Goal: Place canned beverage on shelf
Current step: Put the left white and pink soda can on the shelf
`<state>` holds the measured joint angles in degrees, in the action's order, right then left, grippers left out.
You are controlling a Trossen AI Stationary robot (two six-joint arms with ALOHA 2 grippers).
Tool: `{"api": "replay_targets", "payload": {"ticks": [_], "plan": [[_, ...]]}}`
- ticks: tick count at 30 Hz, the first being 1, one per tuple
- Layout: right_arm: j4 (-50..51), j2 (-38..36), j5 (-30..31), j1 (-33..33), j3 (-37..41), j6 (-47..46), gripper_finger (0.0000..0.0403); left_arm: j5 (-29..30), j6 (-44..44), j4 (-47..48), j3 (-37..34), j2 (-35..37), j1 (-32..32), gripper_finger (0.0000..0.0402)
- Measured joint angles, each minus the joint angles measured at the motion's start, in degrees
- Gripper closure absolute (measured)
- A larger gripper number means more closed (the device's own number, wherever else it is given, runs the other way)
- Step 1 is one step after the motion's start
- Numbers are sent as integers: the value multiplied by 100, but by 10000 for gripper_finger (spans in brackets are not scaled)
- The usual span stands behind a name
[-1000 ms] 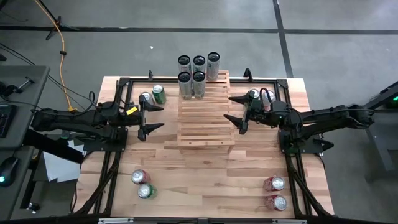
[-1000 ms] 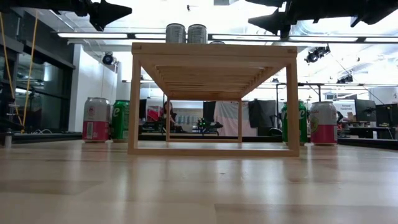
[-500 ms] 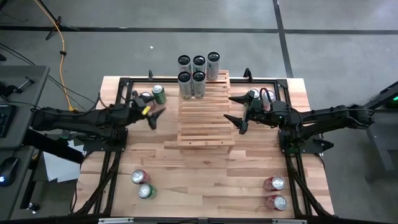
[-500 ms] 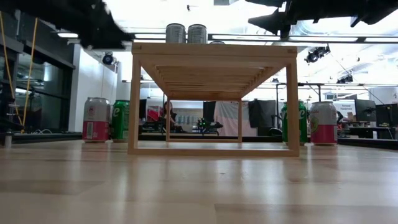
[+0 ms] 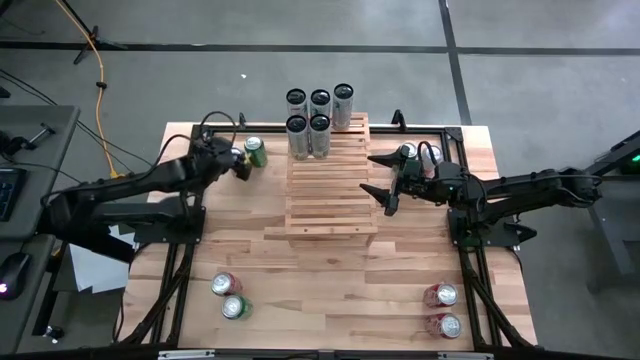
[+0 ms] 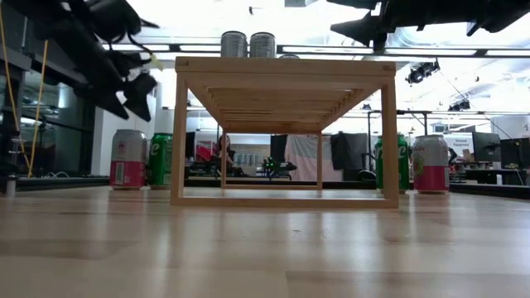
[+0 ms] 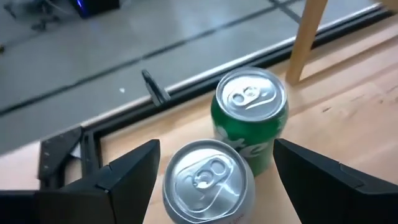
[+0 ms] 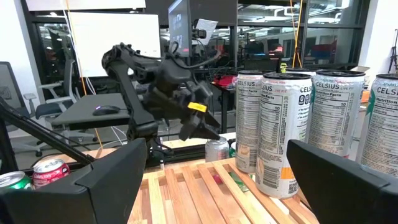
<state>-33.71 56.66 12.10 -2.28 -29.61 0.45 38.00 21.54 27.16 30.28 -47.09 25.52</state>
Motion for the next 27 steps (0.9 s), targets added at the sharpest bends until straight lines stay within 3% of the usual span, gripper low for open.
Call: {"api": "replay_targets", "payload": {"ticks": [4, 27], "plan": [[0, 0, 0, 0, 0, 0, 29, -426, -110, -38, 2, -197, 295, 96], [2, 0, 0, 2, 0, -42, 29, -543, -261, -102, 4, -409, 461, 96]]}}
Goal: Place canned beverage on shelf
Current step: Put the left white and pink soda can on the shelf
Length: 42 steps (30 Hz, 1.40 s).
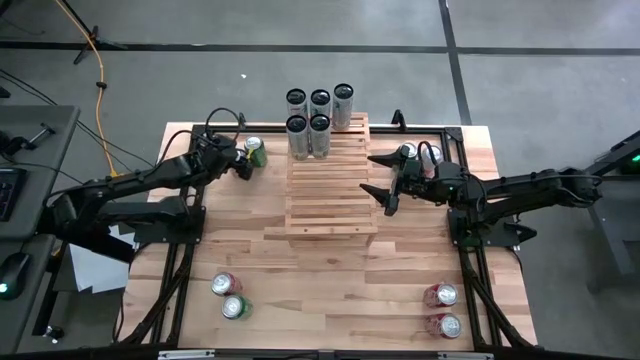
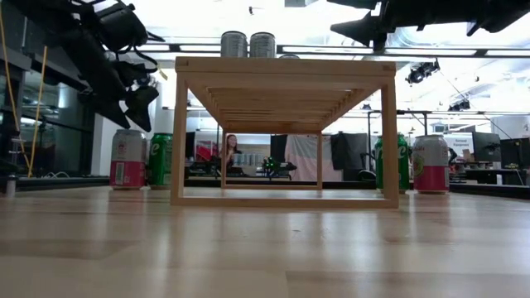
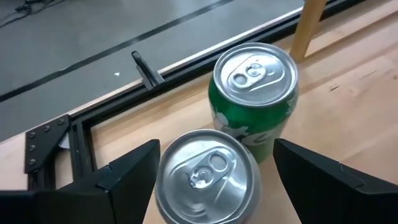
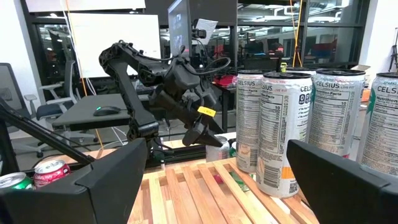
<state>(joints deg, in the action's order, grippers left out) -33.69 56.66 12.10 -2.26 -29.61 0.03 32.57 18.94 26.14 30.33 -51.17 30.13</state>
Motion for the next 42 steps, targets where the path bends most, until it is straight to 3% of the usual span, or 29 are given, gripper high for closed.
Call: {"api": "replay_targets", "payload": {"ticks": [15, 26, 32, 37, 42], "plan": [[0, 0, 0, 0, 0, -1, 29, 158, -116, 21, 0, 0, 0, 95], [2, 1, 0, 0, 0, 0, 29, -185, -24, 127, 0, 2, -15, 95], [2, 1, 0, 0, 0, -1, 29, 698, 385, 452, 0, 2, -15, 95], [2, 2, 0, 0, 0, 0, 29, 349, 447, 427, 0, 1, -15, 96], [2, 2, 0, 0, 0, -2, 29, 601, 498, 476, 0, 2, -7, 96]]}}
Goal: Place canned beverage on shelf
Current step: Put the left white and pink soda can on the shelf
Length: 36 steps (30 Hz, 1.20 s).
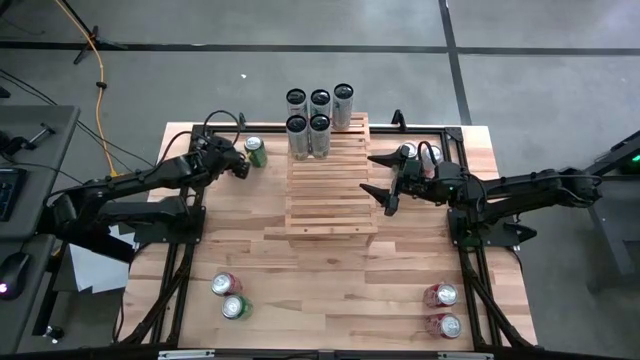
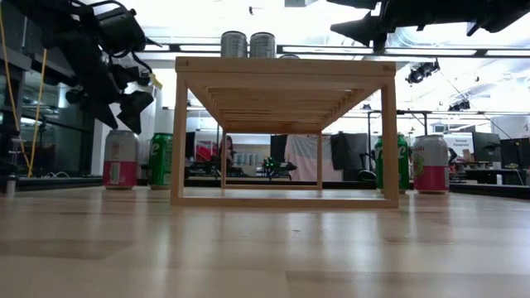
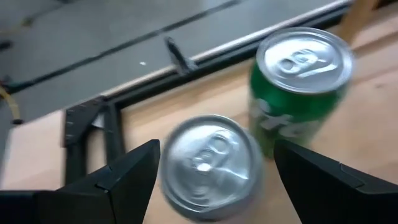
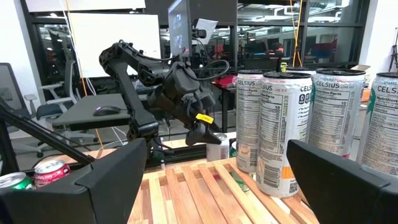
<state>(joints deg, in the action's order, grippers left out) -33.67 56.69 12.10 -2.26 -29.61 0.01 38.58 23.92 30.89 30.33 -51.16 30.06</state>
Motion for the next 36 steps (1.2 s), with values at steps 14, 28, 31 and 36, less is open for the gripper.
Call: {"api": "replay_targets", "payload": {"ticks": [14, 28, 31, 36], "plan": [[39, 0, 0, 0, 0, 0, 29, 547, -254, -218, -2, 0, 35, 96], [37, 0, 0, 0, -2, -2, 29, 644, -755, -202, -2, 0, 35, 96], [39, 0, 0, 0, 0, -19, 29, 849, -687, -207, -2, 0, 35, 90], [46, 0, 0, 0, 0, -11, 29, 871, -645, -271, -2, 0, 35, 49]]}}
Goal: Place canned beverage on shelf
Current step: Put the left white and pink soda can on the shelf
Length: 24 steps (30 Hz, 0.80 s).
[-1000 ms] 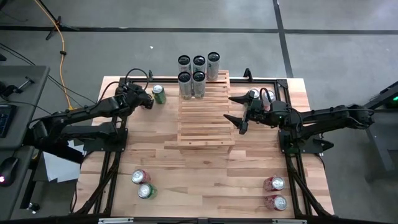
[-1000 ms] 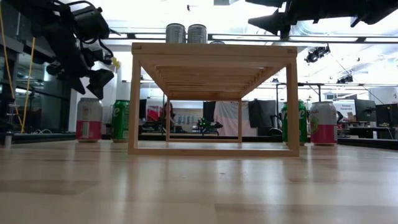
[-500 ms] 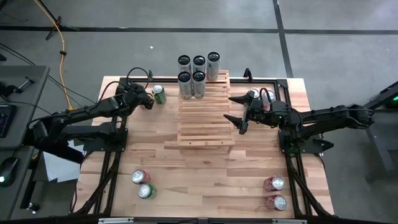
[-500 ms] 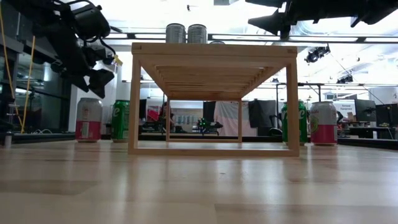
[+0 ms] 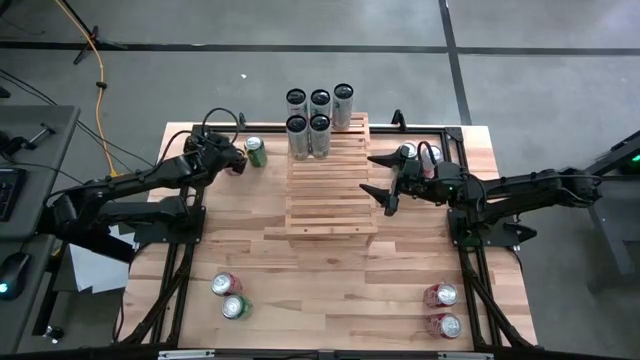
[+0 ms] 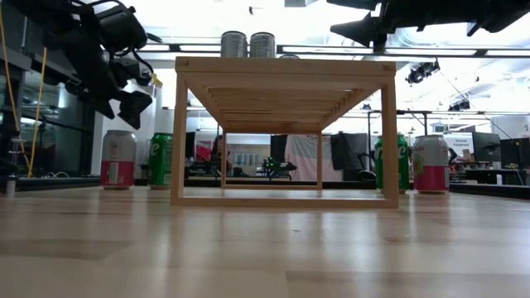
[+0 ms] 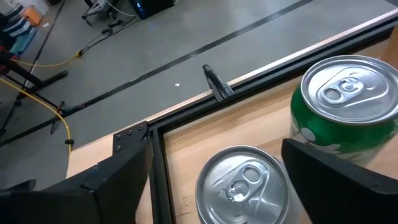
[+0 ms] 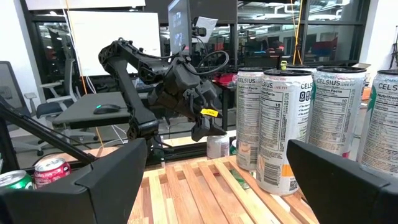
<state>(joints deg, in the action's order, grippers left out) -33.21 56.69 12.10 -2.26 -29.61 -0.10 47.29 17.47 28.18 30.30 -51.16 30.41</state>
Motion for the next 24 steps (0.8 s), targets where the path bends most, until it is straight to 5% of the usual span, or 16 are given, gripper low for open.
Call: {"api": "replay_targets", "payload": {"ticks": [5, 16, 24], "plan": [[37, 0, 0, 0, -2, 0, 29, -59, -64, -303, -143, -4, 0, 7], [35, 0, 0, 0, -2, 5, 29, -177, 372, -388, -324, -2, 6, 3], [39, 0, 0, 0, -2, 5, 29, -1062, 381, -591, -415, 0, 421, 3]]}}
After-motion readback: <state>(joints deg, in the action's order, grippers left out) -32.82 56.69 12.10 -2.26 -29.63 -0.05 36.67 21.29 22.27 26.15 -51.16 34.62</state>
